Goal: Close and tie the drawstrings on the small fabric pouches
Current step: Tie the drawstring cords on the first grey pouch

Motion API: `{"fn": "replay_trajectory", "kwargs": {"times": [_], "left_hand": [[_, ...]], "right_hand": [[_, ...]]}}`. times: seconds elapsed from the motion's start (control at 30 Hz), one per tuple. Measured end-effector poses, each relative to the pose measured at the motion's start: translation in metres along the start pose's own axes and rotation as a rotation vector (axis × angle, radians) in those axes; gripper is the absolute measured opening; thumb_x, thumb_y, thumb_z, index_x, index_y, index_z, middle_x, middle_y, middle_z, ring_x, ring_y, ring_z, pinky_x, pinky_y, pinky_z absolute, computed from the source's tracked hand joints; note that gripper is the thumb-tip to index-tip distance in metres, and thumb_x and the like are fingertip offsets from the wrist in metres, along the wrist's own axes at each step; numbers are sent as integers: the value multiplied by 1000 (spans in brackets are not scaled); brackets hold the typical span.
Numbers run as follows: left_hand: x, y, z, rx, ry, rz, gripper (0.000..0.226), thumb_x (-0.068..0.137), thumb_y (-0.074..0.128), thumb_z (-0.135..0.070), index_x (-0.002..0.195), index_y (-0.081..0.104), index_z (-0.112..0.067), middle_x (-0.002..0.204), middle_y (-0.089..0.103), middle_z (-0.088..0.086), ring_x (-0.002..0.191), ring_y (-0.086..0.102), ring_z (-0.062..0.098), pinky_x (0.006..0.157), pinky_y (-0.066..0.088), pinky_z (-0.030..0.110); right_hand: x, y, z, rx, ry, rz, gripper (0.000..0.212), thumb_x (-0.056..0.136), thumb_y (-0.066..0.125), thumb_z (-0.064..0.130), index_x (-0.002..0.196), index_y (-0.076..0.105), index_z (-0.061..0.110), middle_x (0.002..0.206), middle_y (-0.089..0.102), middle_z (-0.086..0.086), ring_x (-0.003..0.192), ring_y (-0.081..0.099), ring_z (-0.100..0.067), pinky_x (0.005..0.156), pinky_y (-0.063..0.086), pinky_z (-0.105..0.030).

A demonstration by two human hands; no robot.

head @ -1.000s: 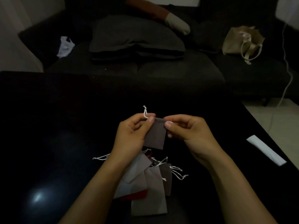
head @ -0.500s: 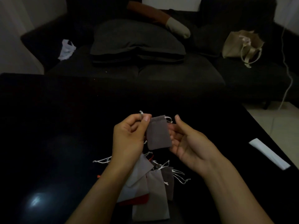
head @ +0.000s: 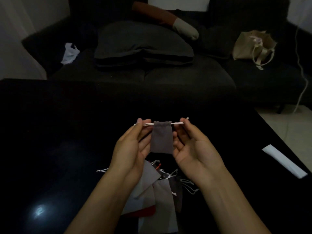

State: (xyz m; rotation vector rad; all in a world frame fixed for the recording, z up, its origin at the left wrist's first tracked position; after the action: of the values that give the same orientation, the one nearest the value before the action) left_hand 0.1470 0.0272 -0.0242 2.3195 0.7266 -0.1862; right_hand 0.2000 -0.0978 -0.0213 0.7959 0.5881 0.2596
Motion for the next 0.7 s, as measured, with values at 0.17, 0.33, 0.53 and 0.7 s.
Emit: {"fn": "replay_trajectory", "kwargs": {"times": [0.17,0.33,0.53,0.7], "left_hand": [[2,-7,-4,-141,14,-108,23,98,55,-29,105,69,-13,99,78,2,99,72,13,86,53,28],[-2,-6,-9,-47,104,-73,27,100,50,-35,107,68,-16,99,78,0,98,72,11,90,52,29],[-6,-5,-15,14,191,-81,29,101,48,-35,103,68,-14,95,78,3,96,73,12,94,52,32],[-11,10,-18,322,231,85,40,101,44,-37,93,75,-14,101,77,2,103,70,11,95,49,30]], "right_hand": [[-3,-3,3,87,-93,-82,6,92,61,15,91,67,14,89,73,-1,65,57,-8,63,42,-20],[-4,-1,3,-2,-143,-44,7,94,58,16,93,65,17,86,73,0,60,59,-7,52,43,-18],[-5,1,9,-99,-215,-22,10,97,54,13,96,64,14,82,72,-2,61,57,-6,51,46,-17],[-6,5,12,-250,-229,39,12,100,51,19,96,61,16,78,71,-2,67,66,-10,58,50,-21]]}}
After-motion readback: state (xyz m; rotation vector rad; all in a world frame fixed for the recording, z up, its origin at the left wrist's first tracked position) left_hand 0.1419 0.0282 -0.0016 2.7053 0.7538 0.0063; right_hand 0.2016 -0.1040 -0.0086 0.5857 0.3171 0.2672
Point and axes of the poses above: each hand's wrist, its own x-axis towards the middle knuckle, its own y-axis out of the palm, z = x × y, the point moved 5 cm from there along x, towards the middle knuckle
